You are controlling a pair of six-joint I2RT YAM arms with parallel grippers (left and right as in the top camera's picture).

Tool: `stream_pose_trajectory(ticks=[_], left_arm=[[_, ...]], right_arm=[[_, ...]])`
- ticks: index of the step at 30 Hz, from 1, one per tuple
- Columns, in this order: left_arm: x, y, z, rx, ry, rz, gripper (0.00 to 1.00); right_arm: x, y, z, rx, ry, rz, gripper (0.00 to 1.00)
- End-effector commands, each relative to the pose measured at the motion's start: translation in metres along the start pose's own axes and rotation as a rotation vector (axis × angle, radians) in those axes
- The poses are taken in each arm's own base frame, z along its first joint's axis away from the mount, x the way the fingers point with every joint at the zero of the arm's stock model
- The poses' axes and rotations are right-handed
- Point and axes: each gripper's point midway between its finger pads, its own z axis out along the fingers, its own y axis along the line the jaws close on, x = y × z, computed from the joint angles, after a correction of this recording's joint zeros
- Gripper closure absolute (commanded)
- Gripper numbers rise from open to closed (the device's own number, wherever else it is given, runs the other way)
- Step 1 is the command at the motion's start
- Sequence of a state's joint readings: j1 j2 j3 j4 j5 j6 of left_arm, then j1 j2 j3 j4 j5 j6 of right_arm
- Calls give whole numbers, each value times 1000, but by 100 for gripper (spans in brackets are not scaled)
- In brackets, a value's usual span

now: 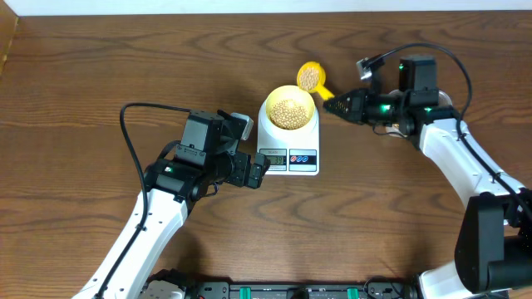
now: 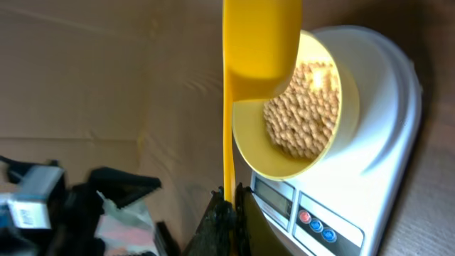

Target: Scoop item into bowl and weigh 50g on scale

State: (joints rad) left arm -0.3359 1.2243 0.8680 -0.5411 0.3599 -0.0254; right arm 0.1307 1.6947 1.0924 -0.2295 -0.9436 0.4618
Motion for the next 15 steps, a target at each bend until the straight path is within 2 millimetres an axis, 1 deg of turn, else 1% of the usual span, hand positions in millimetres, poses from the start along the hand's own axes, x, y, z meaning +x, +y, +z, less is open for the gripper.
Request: stream_pose_trajectory(ticks=[1,4,7,10,13,15], left_arm=[[0,1,1,-9,1,4,0],[0,1,1,-9,1,4,0],[0,1,1,-10,1,4,0],[0,1,1,-10,1,4,0],[0,1,1,-9,1,4,0],[0,1,1,-9,1,4,0]], right_arm=[[9,-1,7,41,25,-64,99],[19,3,13,39,60,-56,99],[26,7,18,34,84,-93,99],[27,8,19,31,85,-121,99],[27,7,19,34,86,-185,99],[24,2,19,66,74,-196,99]])
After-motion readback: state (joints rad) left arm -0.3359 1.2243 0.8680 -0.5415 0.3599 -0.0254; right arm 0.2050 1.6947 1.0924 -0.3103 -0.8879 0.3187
